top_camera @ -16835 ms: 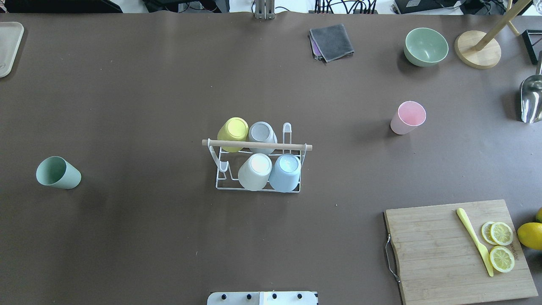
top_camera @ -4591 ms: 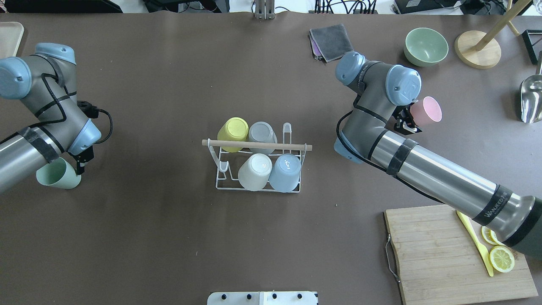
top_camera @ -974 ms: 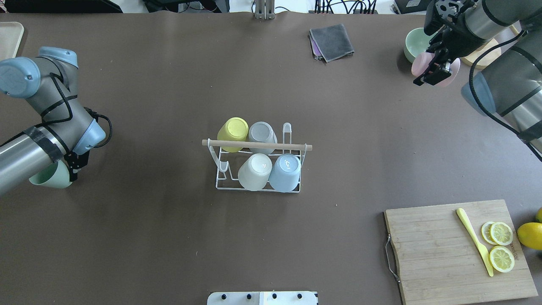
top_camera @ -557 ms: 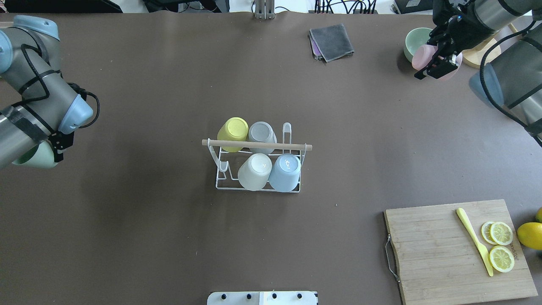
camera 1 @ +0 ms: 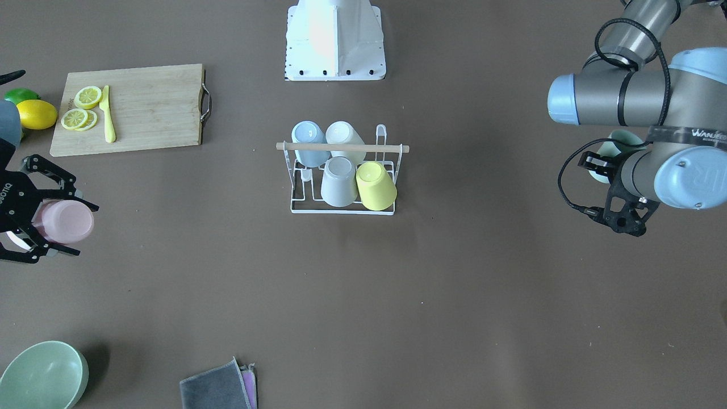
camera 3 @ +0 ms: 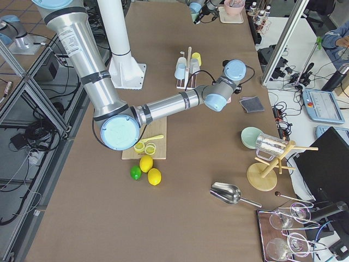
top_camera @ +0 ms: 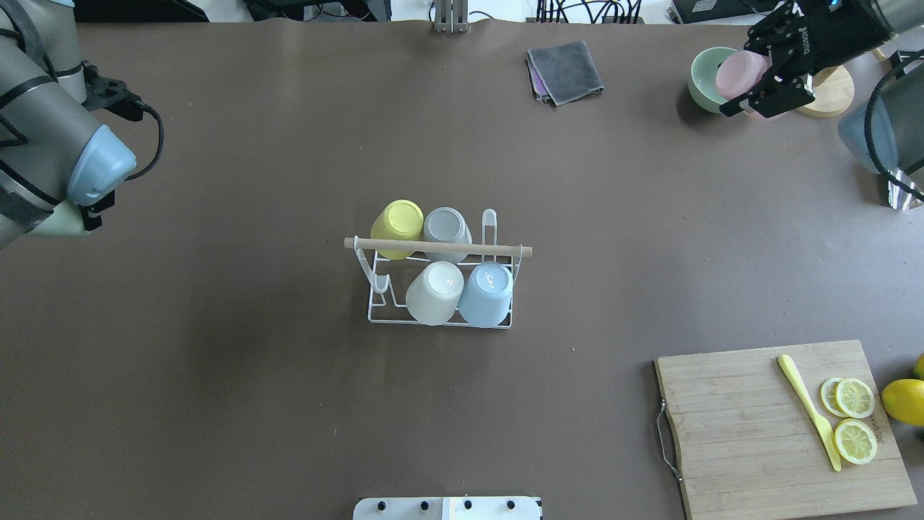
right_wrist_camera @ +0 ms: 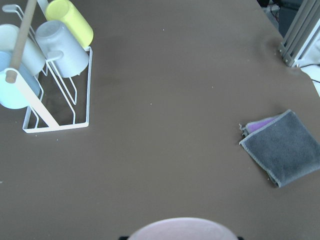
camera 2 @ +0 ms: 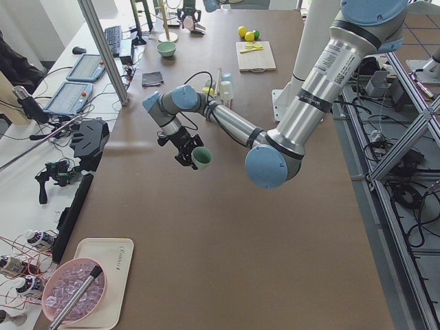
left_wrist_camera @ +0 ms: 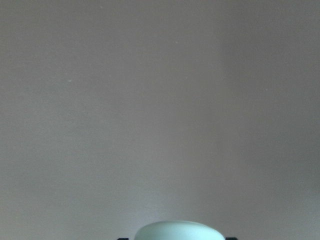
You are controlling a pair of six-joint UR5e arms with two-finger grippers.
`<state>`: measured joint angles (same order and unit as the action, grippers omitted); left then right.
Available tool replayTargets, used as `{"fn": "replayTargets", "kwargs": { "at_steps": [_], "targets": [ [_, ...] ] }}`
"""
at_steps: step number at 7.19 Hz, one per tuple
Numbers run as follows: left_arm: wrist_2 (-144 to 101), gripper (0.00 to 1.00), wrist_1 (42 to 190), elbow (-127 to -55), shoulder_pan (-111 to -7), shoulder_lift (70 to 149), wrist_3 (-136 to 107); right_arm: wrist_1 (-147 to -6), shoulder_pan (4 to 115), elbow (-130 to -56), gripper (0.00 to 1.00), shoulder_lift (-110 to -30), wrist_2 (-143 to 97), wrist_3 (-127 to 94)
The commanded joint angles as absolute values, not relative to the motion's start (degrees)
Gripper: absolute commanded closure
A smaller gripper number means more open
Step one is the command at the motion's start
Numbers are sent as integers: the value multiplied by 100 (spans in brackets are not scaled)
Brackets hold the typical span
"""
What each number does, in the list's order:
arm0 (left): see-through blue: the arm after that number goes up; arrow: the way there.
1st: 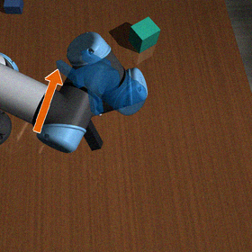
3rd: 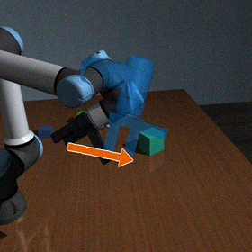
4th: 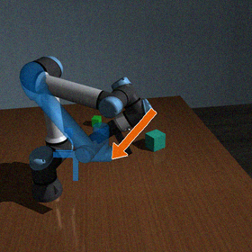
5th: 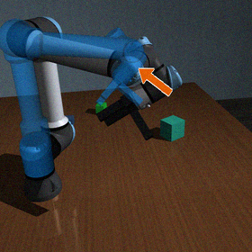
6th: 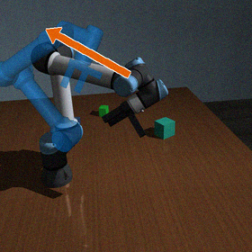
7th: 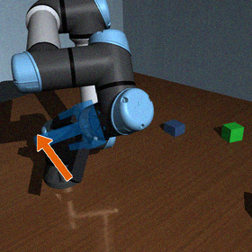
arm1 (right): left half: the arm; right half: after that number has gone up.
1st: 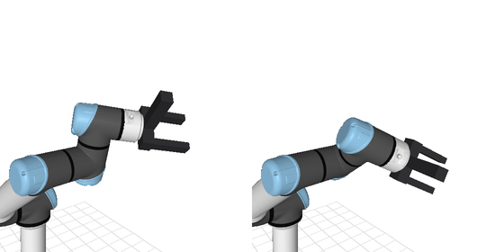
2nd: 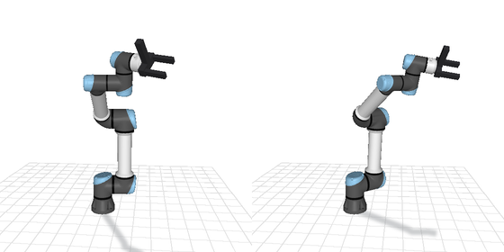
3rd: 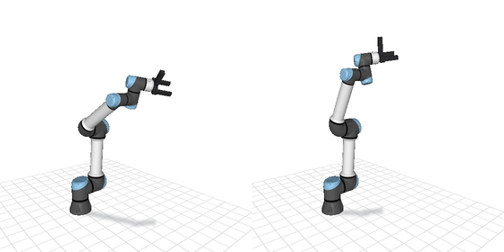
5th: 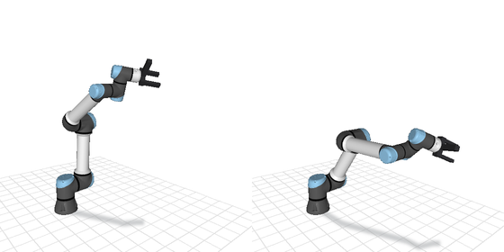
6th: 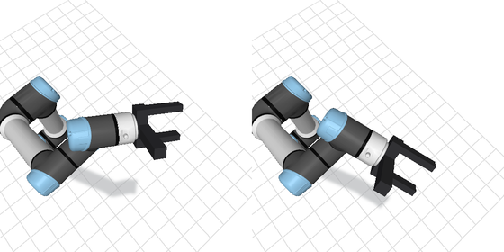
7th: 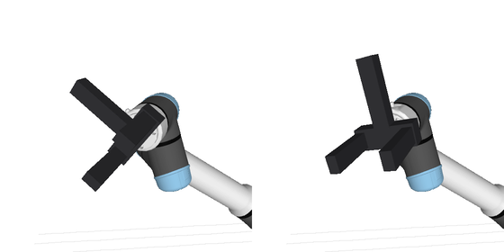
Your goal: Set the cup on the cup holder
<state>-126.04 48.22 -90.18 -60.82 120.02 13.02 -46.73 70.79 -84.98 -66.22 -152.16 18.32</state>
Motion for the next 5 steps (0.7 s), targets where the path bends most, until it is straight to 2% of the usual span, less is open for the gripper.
{"fn": "replayTargets", "kwargs": {
  "at_steps": [1,2,4,5],
  "targets": [
    [-12586,100,6128,-9158,-6161,11953,1108,-3354,7119,-8482,100,-6636,-15293,725],
    [-12595,100,7144,-9176,-6161,11709,994,-2870,7119,-8481,100,-6627,-15197,294],
    [-12586,100,8607,-9928,-6135,11217,512,-1912,7049,-8481,100,-6548,-14610,-925],
    [-12586,100,9405,-9958,-6135,11302,110,-1559,7014,-8481,100,-6461,-14407,-1549]
  ]
}}
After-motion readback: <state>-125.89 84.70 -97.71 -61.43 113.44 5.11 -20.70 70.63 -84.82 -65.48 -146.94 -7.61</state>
